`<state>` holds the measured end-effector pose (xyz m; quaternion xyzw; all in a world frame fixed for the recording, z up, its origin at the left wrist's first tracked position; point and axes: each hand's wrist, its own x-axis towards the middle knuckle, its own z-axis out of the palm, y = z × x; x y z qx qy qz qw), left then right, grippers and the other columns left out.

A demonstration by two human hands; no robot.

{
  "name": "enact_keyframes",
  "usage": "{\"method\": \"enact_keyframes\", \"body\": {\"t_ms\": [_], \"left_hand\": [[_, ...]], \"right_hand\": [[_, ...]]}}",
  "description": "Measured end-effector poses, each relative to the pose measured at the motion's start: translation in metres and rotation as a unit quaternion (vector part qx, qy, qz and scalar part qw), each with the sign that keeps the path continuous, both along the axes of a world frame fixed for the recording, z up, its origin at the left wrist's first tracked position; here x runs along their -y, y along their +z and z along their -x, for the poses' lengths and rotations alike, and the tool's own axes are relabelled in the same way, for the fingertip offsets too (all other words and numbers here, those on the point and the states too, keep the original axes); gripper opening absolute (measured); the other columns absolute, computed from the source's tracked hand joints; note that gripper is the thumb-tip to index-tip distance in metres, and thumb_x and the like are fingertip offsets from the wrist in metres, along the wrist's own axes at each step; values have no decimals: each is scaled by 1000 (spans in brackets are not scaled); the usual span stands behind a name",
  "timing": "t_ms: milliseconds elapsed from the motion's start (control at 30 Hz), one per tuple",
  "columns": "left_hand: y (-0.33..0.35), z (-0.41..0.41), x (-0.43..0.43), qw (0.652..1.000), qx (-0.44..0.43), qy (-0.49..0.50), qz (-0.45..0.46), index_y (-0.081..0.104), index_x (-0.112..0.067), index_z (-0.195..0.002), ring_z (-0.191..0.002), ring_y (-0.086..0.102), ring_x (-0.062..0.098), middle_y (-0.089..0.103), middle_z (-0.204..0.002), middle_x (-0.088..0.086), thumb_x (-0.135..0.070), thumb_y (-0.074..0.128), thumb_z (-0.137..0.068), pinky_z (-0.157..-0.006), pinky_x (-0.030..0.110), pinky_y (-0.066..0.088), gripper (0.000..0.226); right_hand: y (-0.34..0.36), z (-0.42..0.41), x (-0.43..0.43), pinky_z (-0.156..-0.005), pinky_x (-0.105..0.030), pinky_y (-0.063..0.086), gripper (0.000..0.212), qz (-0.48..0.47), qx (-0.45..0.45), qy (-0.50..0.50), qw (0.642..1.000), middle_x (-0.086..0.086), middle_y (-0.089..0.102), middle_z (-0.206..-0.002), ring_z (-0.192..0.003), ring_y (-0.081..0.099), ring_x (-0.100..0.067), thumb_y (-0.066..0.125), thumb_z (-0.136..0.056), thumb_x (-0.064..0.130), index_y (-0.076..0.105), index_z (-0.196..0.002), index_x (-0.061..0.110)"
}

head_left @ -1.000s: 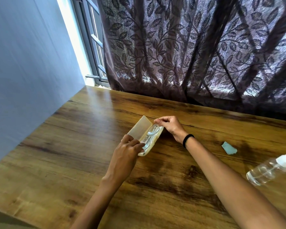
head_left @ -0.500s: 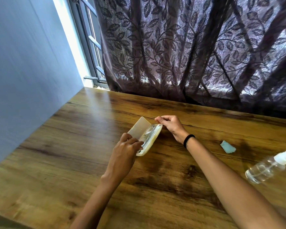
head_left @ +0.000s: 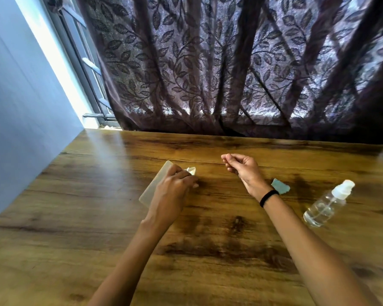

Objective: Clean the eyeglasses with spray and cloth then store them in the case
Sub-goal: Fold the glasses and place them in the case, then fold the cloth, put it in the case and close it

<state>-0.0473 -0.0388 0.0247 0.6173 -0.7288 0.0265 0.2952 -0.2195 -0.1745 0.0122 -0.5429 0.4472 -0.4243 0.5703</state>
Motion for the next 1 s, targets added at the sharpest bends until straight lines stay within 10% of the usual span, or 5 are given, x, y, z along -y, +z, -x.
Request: {"method": "enact_keyframes", "body": {"t_ms": [133, 433, 667, 833, 1000], "left_hand": [[7, 29, 22, 996, -67, -62, 7, 71, -13, -98, -93, 49, 7, 68, -95, 0, -29, 61, -84, -79, 13, 43, 24], [-23, 110, 70, 987, -71, -126, -73, 68, -14, -99, -96, 55, 17, 70, -101, 1, -24, 64, -85, -91, 32, 44, 18], [-40, 125, 87, 977, -67, -113, -166, 56, -14, -124, -120, 48, 22, 59, -126, 6, -20, 61, -86, -108, 33, 33, 39], [-39, 118, 92, 969, -130, -108, -182, 50, -15, -131, -120, 48, 22, 57, -128, 6, -17, 64, -84, -103, 37, 39, 48], [-34, 103, 92, 932, -282, -100, -205, 44, -12, -134, -111, 57, 17, 57, -125, 8, -7, 64, -84, -92, 26, 48, 54]], "right_hand": [[2, 42, -3, -70, -19, 46, 11, 57, -30, -93, 994, -3, 66, -88, -76, 54, -10, 60, -88, 15, 68, -94, 12], [-17, 95, -13, -90, -43, 49, 22, 137, -313, -194, 920, -7, 65, -108, -104, 57, -23, 64, -82, 11, 65, -104, 13], [-33, 104, -26, -98, -36, 38, 36, 142, -422, -182, 877, -11, 57, -121, -112, 49, -30, 64, -81, 7, 59, -117, 10], [-20, 96, -29, -84, -25, 47, 30, 132, -340, -182, 913, -5, 66, -106, -100, 60, -18, 62, -86, 14, 61, -115, 12], [-6, 76, -35, -63, -20, 55, 16, -63, -12, -103, 993, -11, 61, -107, -94, 61, -16, 54, -92, 19, 60, -103, 10]]}}
